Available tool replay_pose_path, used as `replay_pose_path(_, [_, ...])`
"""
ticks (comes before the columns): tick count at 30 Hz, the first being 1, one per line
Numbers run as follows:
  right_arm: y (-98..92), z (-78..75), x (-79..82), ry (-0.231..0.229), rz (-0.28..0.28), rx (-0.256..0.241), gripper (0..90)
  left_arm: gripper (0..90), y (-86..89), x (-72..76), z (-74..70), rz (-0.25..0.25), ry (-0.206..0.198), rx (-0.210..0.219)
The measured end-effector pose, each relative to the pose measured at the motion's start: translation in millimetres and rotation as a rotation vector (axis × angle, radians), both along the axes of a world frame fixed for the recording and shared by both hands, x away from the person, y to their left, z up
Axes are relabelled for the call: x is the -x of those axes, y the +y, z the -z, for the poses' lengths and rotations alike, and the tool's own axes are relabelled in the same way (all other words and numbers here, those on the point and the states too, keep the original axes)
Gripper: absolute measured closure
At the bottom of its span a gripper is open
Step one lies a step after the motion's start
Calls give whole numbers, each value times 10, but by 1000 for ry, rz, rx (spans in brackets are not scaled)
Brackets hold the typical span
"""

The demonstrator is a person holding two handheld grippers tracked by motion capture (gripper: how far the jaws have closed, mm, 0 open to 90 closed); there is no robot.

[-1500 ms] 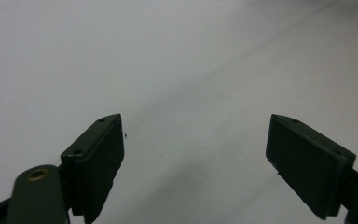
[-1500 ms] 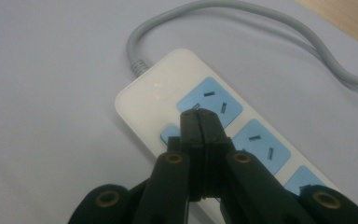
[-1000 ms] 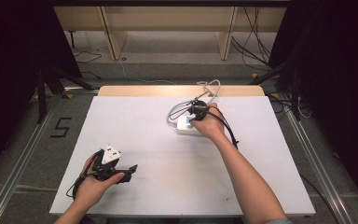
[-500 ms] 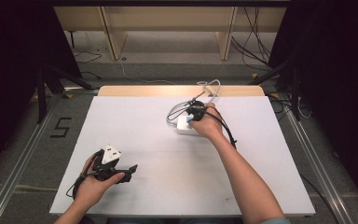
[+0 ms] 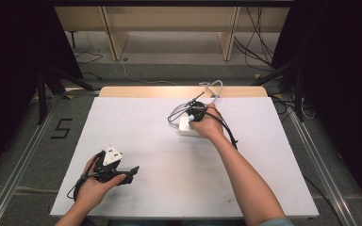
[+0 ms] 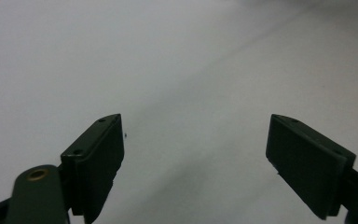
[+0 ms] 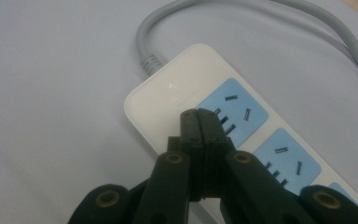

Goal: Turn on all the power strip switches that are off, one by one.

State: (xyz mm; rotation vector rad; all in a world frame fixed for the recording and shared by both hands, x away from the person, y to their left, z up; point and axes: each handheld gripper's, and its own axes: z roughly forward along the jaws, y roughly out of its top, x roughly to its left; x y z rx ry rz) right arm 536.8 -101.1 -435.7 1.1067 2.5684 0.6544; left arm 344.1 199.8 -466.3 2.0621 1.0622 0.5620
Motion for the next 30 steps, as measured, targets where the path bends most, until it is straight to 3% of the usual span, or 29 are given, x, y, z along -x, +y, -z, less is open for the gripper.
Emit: replay_pose_path(30, [53, 26, -3, 9, 17, 33, 900, 191, 5, -3, -3, 3, 0, -3])
